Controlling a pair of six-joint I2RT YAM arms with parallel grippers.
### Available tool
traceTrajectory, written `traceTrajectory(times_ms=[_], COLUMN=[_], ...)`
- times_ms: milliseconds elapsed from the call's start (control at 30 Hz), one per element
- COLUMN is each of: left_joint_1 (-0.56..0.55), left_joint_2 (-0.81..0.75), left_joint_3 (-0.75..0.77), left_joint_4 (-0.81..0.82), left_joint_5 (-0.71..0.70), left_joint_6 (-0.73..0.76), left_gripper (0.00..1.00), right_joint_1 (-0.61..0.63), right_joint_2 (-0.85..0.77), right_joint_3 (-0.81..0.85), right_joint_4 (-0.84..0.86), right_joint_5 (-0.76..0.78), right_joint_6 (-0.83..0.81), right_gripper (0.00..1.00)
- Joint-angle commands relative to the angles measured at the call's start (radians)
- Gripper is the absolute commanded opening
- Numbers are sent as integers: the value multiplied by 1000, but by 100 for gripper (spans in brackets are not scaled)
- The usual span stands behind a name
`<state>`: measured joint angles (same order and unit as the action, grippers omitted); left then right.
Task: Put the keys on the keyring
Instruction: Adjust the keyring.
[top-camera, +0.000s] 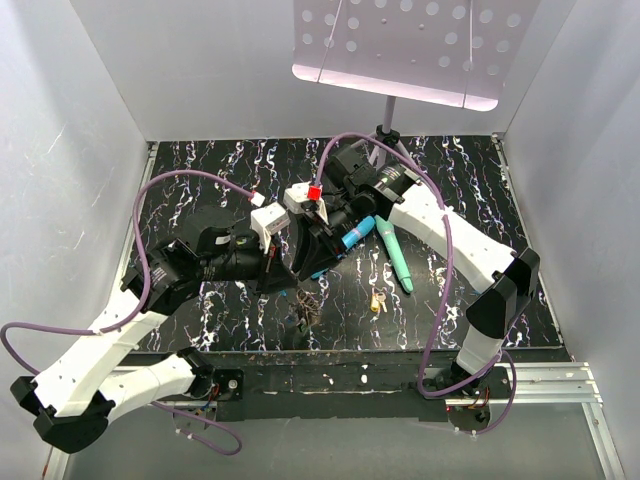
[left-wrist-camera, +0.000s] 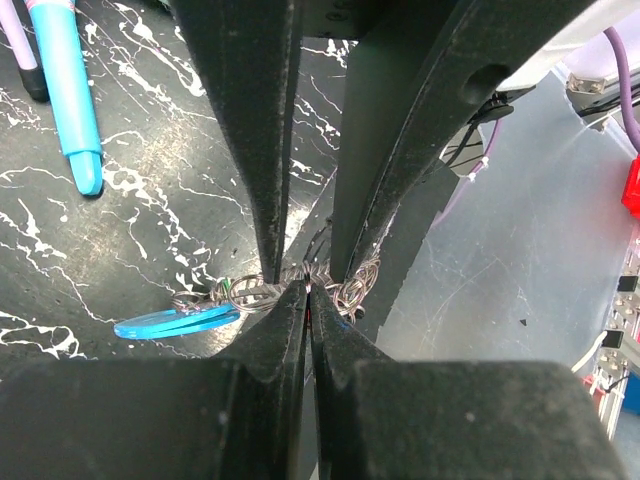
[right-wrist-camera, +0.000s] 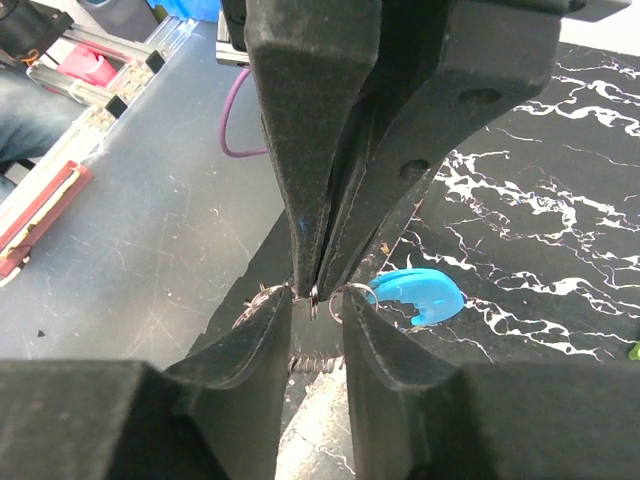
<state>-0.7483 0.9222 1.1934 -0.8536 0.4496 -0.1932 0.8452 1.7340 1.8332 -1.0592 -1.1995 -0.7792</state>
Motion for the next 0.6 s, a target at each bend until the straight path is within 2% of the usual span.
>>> traceTrajectory(times_ms=[0,333,567], left_joint_1=[12,30,36], left_joint_2=[-17,-29,-25], left_joint_3=[51,37,28], left_joint_4=[10,25,39], left_joint_5=[35,41,54], left_joint_6=[5,3,-3], left_gripper=[0,0,0], right_joint_1=[-1,-1,0], right_joint_2=[-36,-42,-37], right_joint_3=[-11,-48,-45], right_joint_4=[31,39,59], right_joint_5=[-45,-26,-49], right_joint_6=[24,24,58], right_gripper=[31,33,23])
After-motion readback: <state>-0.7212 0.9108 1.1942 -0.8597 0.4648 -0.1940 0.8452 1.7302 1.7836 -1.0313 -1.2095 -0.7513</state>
